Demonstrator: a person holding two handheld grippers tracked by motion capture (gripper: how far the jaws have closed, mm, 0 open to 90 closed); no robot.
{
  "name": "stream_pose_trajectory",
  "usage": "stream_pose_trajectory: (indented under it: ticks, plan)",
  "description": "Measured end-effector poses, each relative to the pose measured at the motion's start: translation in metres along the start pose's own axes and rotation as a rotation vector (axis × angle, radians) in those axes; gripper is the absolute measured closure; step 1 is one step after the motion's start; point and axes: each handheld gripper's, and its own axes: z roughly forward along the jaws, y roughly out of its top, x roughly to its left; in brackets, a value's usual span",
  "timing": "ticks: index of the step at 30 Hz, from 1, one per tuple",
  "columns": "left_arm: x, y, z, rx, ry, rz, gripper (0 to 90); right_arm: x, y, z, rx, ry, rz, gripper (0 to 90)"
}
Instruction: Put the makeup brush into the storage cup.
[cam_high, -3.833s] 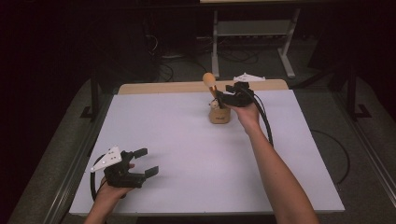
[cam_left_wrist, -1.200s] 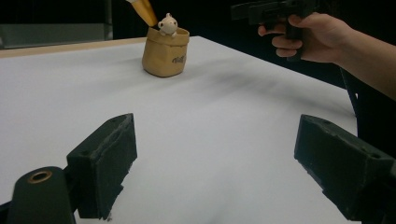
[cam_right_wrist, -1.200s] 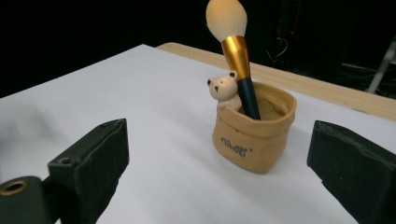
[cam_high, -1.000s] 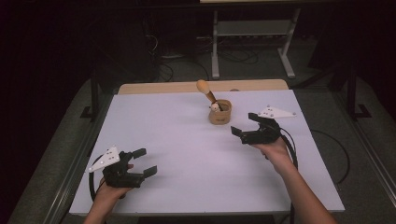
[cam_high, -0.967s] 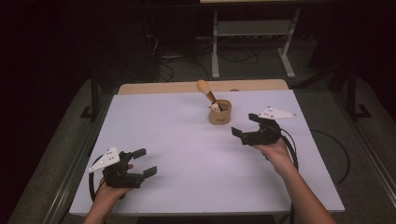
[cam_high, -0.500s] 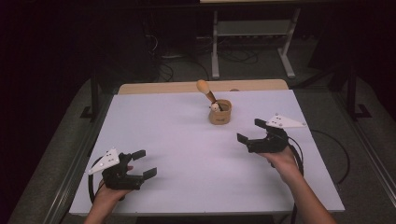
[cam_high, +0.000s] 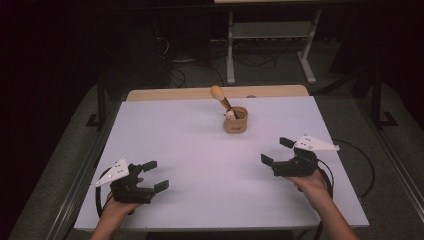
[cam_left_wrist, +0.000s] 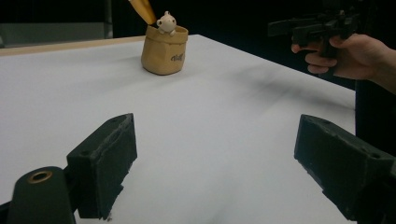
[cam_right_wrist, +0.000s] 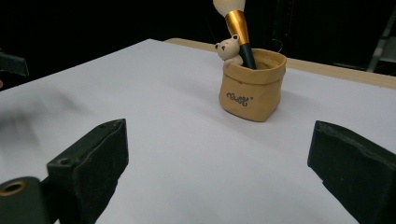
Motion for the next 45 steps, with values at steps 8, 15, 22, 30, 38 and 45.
stream_pose_trajectory:
  ticks: [8, 15, 22, 30, 38, 45]
  plan:
    - [0.0, 0.0, 0.001, -0.007, -0.005, -0.002, 12.7, 0.0, -0.01, -0.017, -0.013, -0.011, 0.014, 4.5]
    - [0.0, 0.001, 0.001, -0.011, -0.005, 0.001, 12.7, 0.0, -0.021, -0.035, -0.015, -0.028, 0.027, 4.5]
    - [0.0, 0.001, 0.001, -0.014, -0.003, 0.005, 12.7, 0.005, -0.034, -0.046, 0.005, -0.037, 0.022, 4.5]
    - [-0.001, 0.002, 0.0, -0.012, -0.005, 0.017, 12.7, 0.007, -0.041, -0.049, 0.024, -0.045, 0.013, 4.5]
    - [-0.001, 0.002, 0.001, -0.009, -0.006, 0.018, 12.7, 0.008, -0.043, -0.046, 0.055, -0.046, -0.018, 4.5]
    - [-0.001, 0.002, 0.001, -0.007, -0.002, 0.018, 12.8, 0.008, -0.043, -0.044, 0.066, -0.042, -0.022, 4.5]
